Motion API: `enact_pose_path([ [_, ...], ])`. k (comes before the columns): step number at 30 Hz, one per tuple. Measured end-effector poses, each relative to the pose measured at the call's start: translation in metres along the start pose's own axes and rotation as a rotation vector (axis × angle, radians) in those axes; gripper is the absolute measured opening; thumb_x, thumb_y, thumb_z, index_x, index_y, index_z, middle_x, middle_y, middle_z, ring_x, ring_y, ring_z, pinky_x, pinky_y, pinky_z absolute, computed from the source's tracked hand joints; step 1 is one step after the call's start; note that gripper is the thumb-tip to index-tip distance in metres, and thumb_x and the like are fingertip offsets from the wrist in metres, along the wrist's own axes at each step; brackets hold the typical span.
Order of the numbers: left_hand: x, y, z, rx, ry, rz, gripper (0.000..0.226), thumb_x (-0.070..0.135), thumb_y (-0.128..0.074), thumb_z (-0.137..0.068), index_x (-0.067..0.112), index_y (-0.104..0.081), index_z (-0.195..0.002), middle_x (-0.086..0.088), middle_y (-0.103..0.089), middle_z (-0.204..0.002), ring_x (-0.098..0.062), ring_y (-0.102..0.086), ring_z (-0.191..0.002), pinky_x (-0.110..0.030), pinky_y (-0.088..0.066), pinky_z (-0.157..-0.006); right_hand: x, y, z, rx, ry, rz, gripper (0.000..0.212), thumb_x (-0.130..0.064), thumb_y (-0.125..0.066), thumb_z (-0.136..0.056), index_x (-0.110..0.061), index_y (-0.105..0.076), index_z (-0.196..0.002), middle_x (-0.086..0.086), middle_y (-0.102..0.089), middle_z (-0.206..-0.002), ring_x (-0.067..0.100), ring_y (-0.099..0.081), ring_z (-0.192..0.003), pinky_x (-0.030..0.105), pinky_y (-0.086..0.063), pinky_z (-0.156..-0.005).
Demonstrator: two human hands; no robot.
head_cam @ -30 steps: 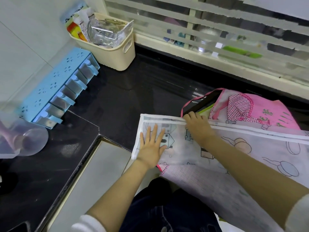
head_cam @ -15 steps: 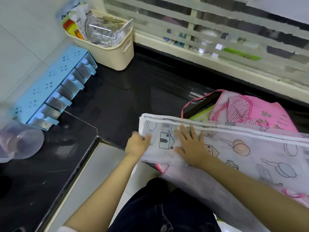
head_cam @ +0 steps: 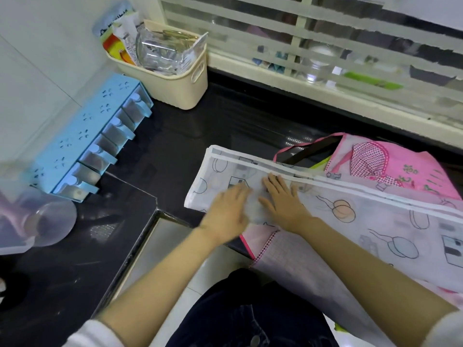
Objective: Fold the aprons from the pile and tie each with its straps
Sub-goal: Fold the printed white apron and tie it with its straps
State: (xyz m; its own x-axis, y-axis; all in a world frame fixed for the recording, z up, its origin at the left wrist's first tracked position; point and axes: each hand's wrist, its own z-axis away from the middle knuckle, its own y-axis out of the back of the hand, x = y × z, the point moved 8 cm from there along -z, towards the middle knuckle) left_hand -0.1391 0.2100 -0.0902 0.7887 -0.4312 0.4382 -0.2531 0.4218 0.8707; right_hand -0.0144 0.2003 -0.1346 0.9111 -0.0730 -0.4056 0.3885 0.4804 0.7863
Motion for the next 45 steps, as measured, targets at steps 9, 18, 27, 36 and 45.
enact_pose_path([
  [9, -0.004, -0.055, 0.002, -0.24, 0.04, -0.353, 0.071, 0.016, -0.036, -0.099, 0.013, 0.014, -0.148, -0.001, 0.016, -0.157, -0.018, 0.013, -0.145, -0.043, 0.005, -0.118, 0.013, -0.015, 0.063, 0.143, -0.003, 0.236, 0.081, -0.03, -0.062, -0.087, -0.002, -0.017, -0.148, 0.009, -0.005, -0.154, 0.029, -0.014, -0.145, 0.046, -0.008, -0.114],
  [18, -0.006, -0.042, 0.005, -0.193, -0.187, -0.619, 0.071, -0.007, -0.031, -0.095, -0.001, 0.021, -0.142, -0.017, 0.014, -0.156, -0.028, 0.01, -0.145, -0.034, 0.017, -0.108, 0.048, -0.004, 0.093, 0.265, 0.053, 0.604, 0.107, 0.022, -0.067, -0.031, 0.014, -0.036, -0.133, 0.03, -0.059, -0.12, 0.041, -0.06, -0.108, 0.047, -0.047, -0.086],
  [27, -0.021, -0.032, 0.026, -0.398, -0.116, -0.307, 0.082, 0.004, -0.047, -0.09, 0.01, 0.009, -0.149, -0.003, 0.019, -0.156, -0.022, 0.007, -0.146, -0.028, 0.004, -0.117, 0.049, -0.016, 0.107, -0.155, 0.082, -0.004, 0.078, 0.001, -0.046, -0.087, -0.005, -0.002, -0.15, -0.002, 0.004, -0.156, 0.017, 0.005, -0.146, 0.016, 0.002, -0.114],
  [36, 0.044, -0.001, -0.051, -0.037, -0.111, -0.269, 0.035, 0.01, -0.045, -0.093, 0.011, -0.048, -0.128, -0.008, -0.045, -0.126, -0.024, -0.045, -0.112, -0.03, -0.036, -0.092, 0.13, 0.063, 0.094, 0.294, -0.189, 0.03, 0.052, -0.01, -0.054, -0.091, -0.007, -0.037, -0.14, 0.013, -0.043, -0.138, 0.028, -0.039, -0.127, 0.031, -0.028, -0.106],
  [45, 0.092, -0.042, -0.108, -0.147, -0.179, -0.254, 0.054, 0.019, -0.056, -0.091, 0.016, -0.033, -0.14, -0.005, -0.034, -0.146, -0.026, -0.026, -0.135, -0.036, -0.015, -0.111, 0.18, 0.079, 0.087, 0.194, -0.356, 0.144, 0.053, -0.039, -0.064, -0.085, -0.012, -0.046, -0.127, 0.008, -0.043, -0.124, 0.025, -0.042, -0.115, 0.036, -0.036, -0.095],
])
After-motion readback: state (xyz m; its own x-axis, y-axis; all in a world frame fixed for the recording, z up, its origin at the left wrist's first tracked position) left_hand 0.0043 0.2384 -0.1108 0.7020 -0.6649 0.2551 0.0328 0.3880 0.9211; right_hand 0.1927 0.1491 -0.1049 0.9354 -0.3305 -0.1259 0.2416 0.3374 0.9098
